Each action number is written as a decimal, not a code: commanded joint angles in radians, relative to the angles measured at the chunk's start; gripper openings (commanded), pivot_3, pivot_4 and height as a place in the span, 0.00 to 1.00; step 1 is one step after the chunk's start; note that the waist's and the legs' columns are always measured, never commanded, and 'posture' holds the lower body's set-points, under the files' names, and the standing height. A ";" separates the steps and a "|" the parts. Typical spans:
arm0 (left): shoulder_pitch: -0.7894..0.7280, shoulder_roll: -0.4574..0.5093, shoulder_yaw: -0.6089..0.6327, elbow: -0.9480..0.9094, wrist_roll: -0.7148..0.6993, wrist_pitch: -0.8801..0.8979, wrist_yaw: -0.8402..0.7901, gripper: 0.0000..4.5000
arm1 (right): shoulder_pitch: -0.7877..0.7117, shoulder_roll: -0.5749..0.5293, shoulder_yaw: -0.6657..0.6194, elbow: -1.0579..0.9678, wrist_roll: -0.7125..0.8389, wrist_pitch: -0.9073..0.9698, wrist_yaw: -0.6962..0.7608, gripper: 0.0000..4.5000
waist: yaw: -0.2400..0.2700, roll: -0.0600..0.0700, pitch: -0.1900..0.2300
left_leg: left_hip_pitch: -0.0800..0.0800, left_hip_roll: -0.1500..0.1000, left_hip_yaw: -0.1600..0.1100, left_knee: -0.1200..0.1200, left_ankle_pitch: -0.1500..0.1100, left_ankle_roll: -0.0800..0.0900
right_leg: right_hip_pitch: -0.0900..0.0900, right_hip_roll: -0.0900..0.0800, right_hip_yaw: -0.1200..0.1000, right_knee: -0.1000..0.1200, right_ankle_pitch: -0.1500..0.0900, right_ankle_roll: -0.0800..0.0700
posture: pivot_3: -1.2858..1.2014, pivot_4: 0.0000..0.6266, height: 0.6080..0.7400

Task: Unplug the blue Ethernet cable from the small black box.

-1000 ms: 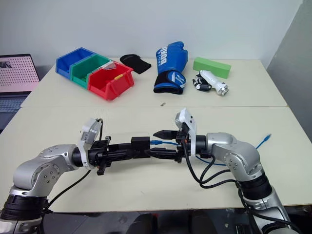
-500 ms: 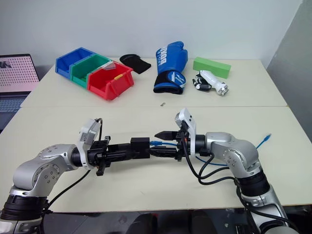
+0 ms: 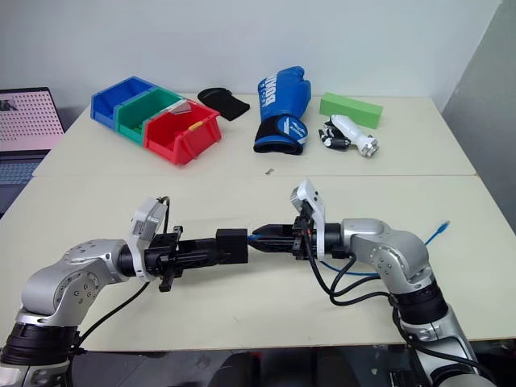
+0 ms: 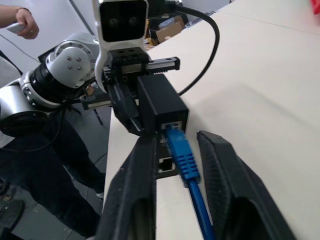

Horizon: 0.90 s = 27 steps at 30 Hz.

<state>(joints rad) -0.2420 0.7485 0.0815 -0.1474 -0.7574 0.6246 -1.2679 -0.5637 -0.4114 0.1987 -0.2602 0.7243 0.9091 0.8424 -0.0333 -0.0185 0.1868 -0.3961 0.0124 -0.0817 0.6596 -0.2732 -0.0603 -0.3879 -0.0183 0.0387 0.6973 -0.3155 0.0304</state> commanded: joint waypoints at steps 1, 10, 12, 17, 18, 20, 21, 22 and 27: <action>-0.004 -0.004 0.008 -0.023 -0.006 -0.011 -0.009 0.17 | -0.009 -0.005 -0.001 -0.025 -0.006 -0.014 0.014 0.07 | 0.000 0.000 0.000 | 0.000 0.000 0.000 0.000 0.000 0.000 | 0.000 0.000 0.000 0.000 0.000 0.000 | 0.52 0.24 1.00; 0.003 -0.006 0.017 -0.026 -0.009 -0.006 -0.019 0.17 | -0.014 -0.026 0.005 -0.002 -0.028 -0.009 0.038 0.01 | 0.000 0.000 0.000 | 0.000 0.000 0.000 0.000 0.000 0.000 | 0.000 0.000 0.000 0.000 0.000 0.000 | 0.52 0.24 1.00; 0.013 0.001 0.034 -0.023 -0.009 -0.009 -0.016 0.17 | -0.008 -0.048 -0.005 0.016 -0.035 -0.009 0.051 0.01 | 0.000 0.000 0.000 | 0.000 0.000 0.000 0.000 0.000 0.000 | 0.000 0.000 0.000 0.000 0.000 0.000 | 0.52 0.24 1.00; 0.046 0.005 0.114 -0.011 -0.018 -0.019 0.030 0.17 | 0.022 -0.129 -0.050 0.090 -0.069 -0.041 0.073 0.01 | 0.001 0.000 0.000 | 0.000 0.000 0.000 0.001 0.000 0.000 | 0.000 0.000 0.000 0.000 0.000 0.000 | 0.52 0.24 1.00; 0.051 0.001 0.132 -0.015 -0.023 -0.016 0.045 0.17 | 0.026 -0.140 -0.064 0.110 -0.077 -0.051 0.069 0.01 | 0.003 0.000 0.000 | -0.001 0.000 0.000 0.001 0.000 0.000 | 0.000 0.000 0.000 0.000 0.000 0.000 | 0.52 0.24 1.00; 0.067 -0.005 0.161 -0.031 -0.031 -0.004 0.072 0.17 | 0.031 -0.146 -0.099 0.155 -0.096 -0.076 0.051 0.01 | 0.001 0.000 0.000 | -0.001 0.000 0.000 0.001 0.000 0.000 | 0.000 0.000 0.000 0.000 0.000 0.000 | 0.52 0.24 1.00; 0.076 -0.007 0.172 -0.038 -0.030 -0.002 0.085 0.17 | 0.030 -0.141 -0.117 0.181 -0.110 -0.095 0.034 0.01 | 0.001 0.000 0.000 | -0.001 0.000 0.000 0.001 0.000 0.000 | 0.000 0.000 0.000 0.000 0.000 0.000 | 0.52 0.24 1.00; 0.085 -0.008 0.179 -0.044 -0.028 0.001 0.100 0.17 | 0.023 -0.126 -0.137 0.218 -0.132 -0.126 0.000 0.01 | 0.000 0.000 0.000 | -0.001 0.000 0.000 0.001 0.000 0.000 | 0.000 0.000 0.000 0.000 0.000 0.000 | 0.52 0.24 1.00; 0.096 -0.019 0.185 -0.051 -0.024 0.023 0.180 0.17 | -0.046 -0.039 -0.164 0.471 -0.380 -0.400 -0.288 0.01 | -0.004 0.000 0.000 | -0.001 0.000 0.001 0.001 0.000 0.000 | -0.001 0.000 0.001 0.001 0.000 0.000 | 0.52 0.24 1.00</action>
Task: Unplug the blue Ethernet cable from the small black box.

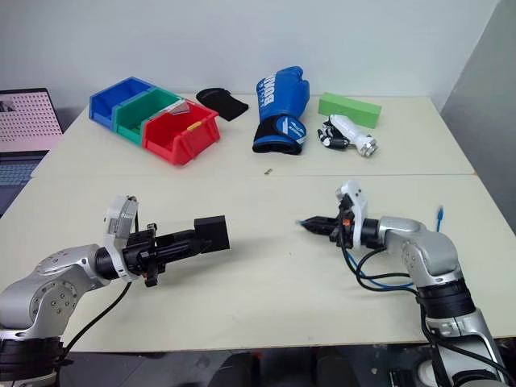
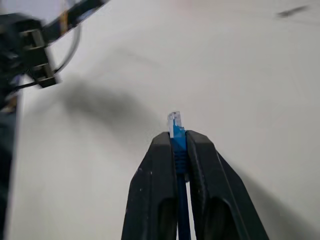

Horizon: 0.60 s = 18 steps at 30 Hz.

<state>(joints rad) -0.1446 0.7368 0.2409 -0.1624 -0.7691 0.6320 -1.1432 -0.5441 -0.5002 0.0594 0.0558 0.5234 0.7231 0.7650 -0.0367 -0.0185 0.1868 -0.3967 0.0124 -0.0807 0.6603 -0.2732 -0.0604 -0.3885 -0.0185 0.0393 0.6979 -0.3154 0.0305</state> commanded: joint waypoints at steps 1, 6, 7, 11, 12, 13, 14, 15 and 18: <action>-0.006 -0.005 0.015 -0.035 -0.004 0.029 0.077 0.17 | -0.079 0.058 -0.020 0.209 -0.228 -0.261 -0.263 0.01 | -0.002 0.000 0.000 | 0.001 0.000 0.000 0.000 0.000 0.000 | 0.000 0.000 0.000 0.000 0.000 0.000 | 0.52 0.24 1.00; -0.024 -0.022 0.000 -0.039 0.009 0.041 0.139 0.17 | -0.108 0.079 -0.012 0.358 -0.336 -0.389 -0.327 0.09 | 0.001 0.000 0.000 | -0.001 0.000 0.002 0.000 0.000 0.000 | -0.001 0.000 0.000 0.000 0.000 0.000 | 0.52 0.24 1.00; -0.032 -0.030 -0.003 -0.034 0.029 0.031 0.167 0.17 | -0.107 0.076 -0.014 0.359 -0.340 -0.398 -0.317 0.17 | 0.002 0.000 0.000 | -0.001 0.000 0.002 0.000 0.000 0.000 | -0.001 0.000 0.000 0.000 0.000 0.000 | 0.52 0.24 1.00; -0.067 -0.065 0.002 -0.002 0.079 0.013 0.271 0.17 | -0.097 0.060 -0.035 0.315 -0.338 -0.420 -0.274 0.36 | 0.002 0.000 0.000 | -0.001 -0.001 0.001 0.000 0.000 0.000 | -0.001 0.000 0.001 0.000 0.000 0.000 | 0.52 0.24 1.00; -0.077 -0.075 0.005 0.013 0.095 -0.005 0.287 0.17 | -0.094 0.051 -0.037 0.297 -0.344 -0.435 -0.267 0.40 | 0.002 0.000 0.000 | -0.001 -0.001 0.001 0.000 0.000 0.000 | 0.000 0.000 0.000 0.000 0.000 0.000 | 0.52 0.24 1.00; -0.088 -0.089 0.007 0.031 0.127 -0.036 0.320 0.17 | -0.088 0.039 -0.035 0.268 -0.349 -0.451 -0.249 0.48 | 0.002 0.000 0.000 | -0.001 -0.001 0.001 0.000 0.000 0.000 | -0.001 0.000 0.000 0.000 0.000 0.000 | 0.52 0.24 1.00; -0.099 -0.106 0.010 0.050 0.162 -0.077 0.356 0.17 | -0.080 0.025 -0.030 0.221 -0.342 -0.462 -0.213 0.51 | 0.002 0.000 0.000 | -0.001 -0.001 0.001 0.001 0.000 0.000 | -0.001 0.000 0.000 0.000 0.000 0.000 | 0.52 0.24 1.00; -0.109 -0.122 0.013 0.067 0.194 -0.113 0.391 0.17 | -0.071 0.011 -0.022 0.173 -0.333 -0.469 -0.174 0.56 | 0.003 0.000 0.000 | -0.001 0.000 0.001 0.001 0.000 0.000 | 0.000 0.000 0.000 0.000 0.000 0.000 | 0.52 0.24 1.00; -0.130 -0.163 0.009 0.141 0.313 -0.269 0.481 0.17 | -0.035 -0.033 0.023 -0.030 -0.252 -0.420 -0.008 0.64 | 0.004 0.001 0.000 | -0.001 0.000 0.001 0.001 0.000 0.000 | 0.000 0.000 0.000 0.000 0.000 0.000 | 0.52 0.24 1.00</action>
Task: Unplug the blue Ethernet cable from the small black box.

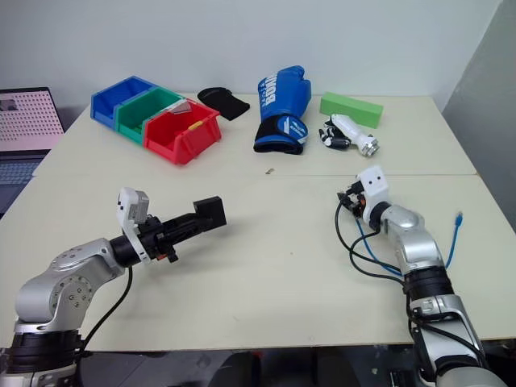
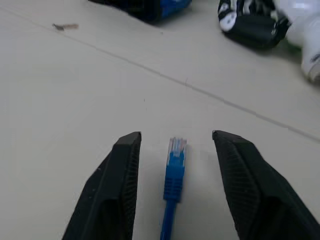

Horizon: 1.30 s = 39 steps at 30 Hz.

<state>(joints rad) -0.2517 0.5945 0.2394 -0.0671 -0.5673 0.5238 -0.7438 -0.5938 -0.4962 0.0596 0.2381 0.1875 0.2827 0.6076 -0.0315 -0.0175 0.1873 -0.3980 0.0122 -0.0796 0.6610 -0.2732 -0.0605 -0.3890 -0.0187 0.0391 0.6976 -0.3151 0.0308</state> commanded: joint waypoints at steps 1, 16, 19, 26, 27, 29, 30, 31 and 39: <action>-0.026 -0.033 0.007 0.077 0.159 -0.228 0.111 0.17 | 0.021 -0.047 0.040 -0.275 0.107 0.050 0.191 0.64 | -0.001 0.000 0.000 | 0.000 0.000 0.000 0.000 0.000 0.000 | 0.000 0.000 0.000 0.000 0.000 0.000 | 0.52 0.24 1.00; -0.101 -0.216 0.040 0.509 0.348 -0.745 0.360 0.17 | -0.124 0.035 0.204 -0.473 0.147 0.308 0.251 0.64 | 0.003 -0.001 -0.001 | -0.001 -0.002 -0.003 0.001 0.000 0.000 | 0.000 -0.002 -0.001 0.000 0.001 0.001 | 0.52 0.24 1.00; -0.109 -0.221 0.039 0.573 0.354 -0.777 0.363 0.17 | -0.126 0.040 0.207 -0.476 0.155 0.317 0.264 0.64 | 0.003 -0.001 -0.001 | -0.001 -0.002 -0.003 0.001 0.000 0.000 | 0.000 -0.002 -0.002 0.000 0.001 0.001 | 0.52 0.24 1.00; -0.100 -0.227 0.033 0.623 0.353 -0.826 0.354 0.51 | -0.117 0.038 0.210 -0.494 0.152 0.327 0.274 0.64 | 0.000 -0.001 -0.001 | 0.000 -0.001 -0.003 0.001 0.000 0.000 | 0.000 -0.002 -0.001 0.000 0.001 0.001 | 0.52 0.24 1.00; -0.099 -0.228 0.035 0.624 0.350 -0.825 0.354 0.54 | -0.116 0.037 0.209 -0.495 0.151 0.327 0.274 0.64 | 0.000 -0.001 -0.001 | 0.000 -0.001 -0.003 0.001 0.000 0.000 | 0.000 -0.002 -0.001 0.000 0.001 0.001 | 0.52 0.24 1.00; -0.093 -0.228 0.038 0.619 0.344 -0.816 0.357 0.61 | -0.114 0.036 0.209 -0.499 0.151 0.331 0.273 0.64 | 0.000 -0.001 -0.001 | 0.000 -0.001 -0.003 0.001 0.000 0.000 | 0.000 -0.002 -0.002 0.000 0.001 0.001 | 0.52 0.24 1.00; -0.088 -0.228 0.041 0.610 0.338 -0.803 0.359 0.66 | -0.113 0.036 0.208 -0.501 0.152 0.333 0.273 0.64 | 0.000 -0.001 -0.001 | 0.000 -0.001 -0.003 0.001 0.000 0.000 | 0.000 -0.002 -0.002 0.000 0.001 0.001 | 0.52 0.24 1.00; -0.081 -0.229 0.043 0.598 0.331 -0.785 0.361 0.70 | -0.112 0.036 0.208 -0.504 0.152 0.336 0.272 0.64 | 0.000 -0.001 -0.001 | 0.000 -0.001 -0.003 0.001 0.000 0.000 | 0.000 -0.002 -0.001 0.000 0.001 0.001 | 0.52 0.24 1.00; 0.137 -0.161 0.049 0.192 0.291 -0.483 0.373 0.84 | -0.035 -0.008 0.178 -0.526 0.141 0.347 0.250 0.64 | -0.004 -0.002 -0.001 | 0.000 0.000 -0.002 0.001 0.000 0.000 | 0.000 -0.003 0.000 0.001 0.001 0.001 | 0.52 0.24 1.00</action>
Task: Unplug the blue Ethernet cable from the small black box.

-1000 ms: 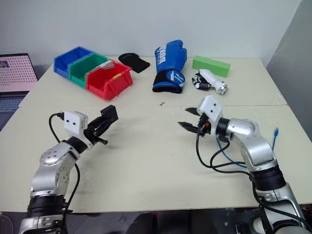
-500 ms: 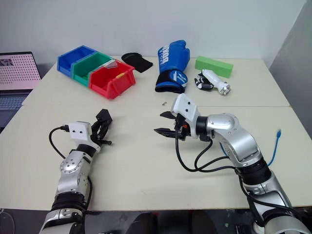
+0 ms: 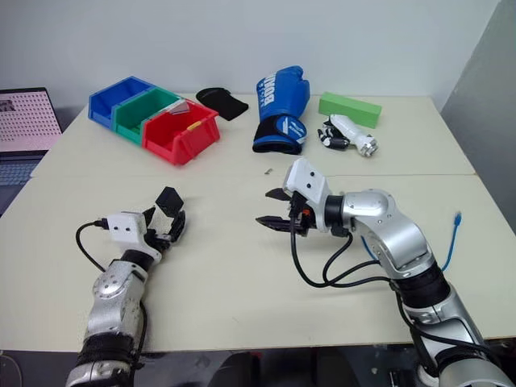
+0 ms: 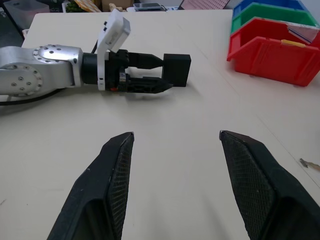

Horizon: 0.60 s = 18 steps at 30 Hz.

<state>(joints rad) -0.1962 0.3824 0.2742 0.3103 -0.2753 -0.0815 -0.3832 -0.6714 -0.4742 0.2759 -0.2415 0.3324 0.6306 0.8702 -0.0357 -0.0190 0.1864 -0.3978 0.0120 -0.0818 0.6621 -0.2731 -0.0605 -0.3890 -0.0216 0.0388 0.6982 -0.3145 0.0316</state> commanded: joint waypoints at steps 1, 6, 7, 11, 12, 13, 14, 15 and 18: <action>0.111 0.069 0.019 -0.247 0.003 0.162 0.018 0.84 | 0.064 -0.044 -0.052 -0.043 -0.008 -0.006 -0.018 0.64 | 0.002 -0.001 -0.001 | 0.000 0.000 0.000 0.000 0.000 0.000 | 0.000 0.000 0.000 0.000 0.000 0.000 | 0.52 0.24 1.00; 0.200 0.211 0.055 -0.471 -0.027 0.321 -0.055 0.84 | 0.149 -0.136 -0.151 0.017 -0.014 -0.041 -0.017 0.64 | 0.007 -0.001 0.000 | 0.000 0.000 -0.001 0.000 0.000 0.000 | 0.001 0.000 0.000 0.000 0.000 0.000 | 0.52 0.24 1.00; 0.209 0.245 0.065 -0.504 -0.045 0.349 -0.084 0.84 | 0.160 -0.162 -0.172 0.043 -0.023 -0.064 -0.011 0.64 | 0.009 -0.001 0.000 | 0.000 0.000 -0.001 0.000 0.000 0.000 | 0.002 0.001 0.000 0.000 0.000 0.000 | 0.52 0.24 1.00; 0.237 0.329 0.107 -0.581 -0.115 0.442 -0.165 0.84 | 0.177 -0.229 -0.230 0.113 -0.034 -0.096 -0.005 0.64 | 0.007 -0.001 0.000 | 0.001 -0.001 0.000 0.000 0.000 0.000 | 0.002 0.002 -0.001 0.000 0.000 0.000 | 0.52 0.24 1.00; 0.236 0.353 0.123 -0.585 -0.133 0.461 -0.191 0.84 | 0.182 -0.249 -0.244 0.128 -0.037 -0.100 0.001 0.64 | 0.006 0.000 0.000 | 0.001 -0.001 0.001 -0.001 0.000 0.000 | 0.002 0.002 0.000 0.000 0.000 0.000 | 0.52 0.24 1.00; 0.232 0.372 0.135 -0.583 -0.145 0.477 -0.212 0.84 | 0.186 -0.264 -0.252 0.137 -0.039 -0.103 0.008 0.64 | 0.005 0.000 0.000 | 0.002 -0.001 0.001 -0.001 0.000 0.000 | 0.002 0.002 0.000 0.000 0.000 0.000 | 0.52 0.24 1.00; 0.228 0.389 0.144 -0.579 -0.156 0.490 -0.230 0.84 | 0.190 -0.276 -0.258 0.143 -0.041 -0.107 0.014 0.64 | 0.004 0.000 0.000 | 0.001 0.000 0.001 -0.001 0.000 0.000 | 0.002 0.002 0.000 -0.001 0.000 0.000 | 0.52 0.24 1.00; 0.225 0.398 0.149 -0.576 -0.163 0.499 -0.241 0.84 | 0.192 -0.283 -0.260 0.146 -0.041 -0.110 0.018 0.64 | 0.002 0.000 0.000 | 0.001 0.000 0.001 -0.001 0.000 0.000 | 0.002 0.002 0.000 0.000 0.000 0.000 | 0.52 0.24 1.00; 0.209 0.425 0.162 -0.561 -0.187 0.519 -0.281 0.84 | 0.192 -0.301 -0.269 0.147 -0.040 -0.108 0.017 0.64 | -0.002 0.000 0.000 | 0.002 0.000 0.002 -0.001 0.000 0.000 | 0.001 0.002 0.001 0.000 0.000 0.000 | 0.52 0.24 1.00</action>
<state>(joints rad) 0.0257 0.7856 0.3950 -0.2398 -0.4419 0.4332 -0.6381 -0.4779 -0.7612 0.0386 -0.0740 0.2924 0.5408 0.8789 -0.0372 -0.0192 0.1864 -0.3961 0.0125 -0.0800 0.6609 -0.2732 -0.0604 -0.3877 -0.0198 0.0395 0.6979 -0.3146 0.0315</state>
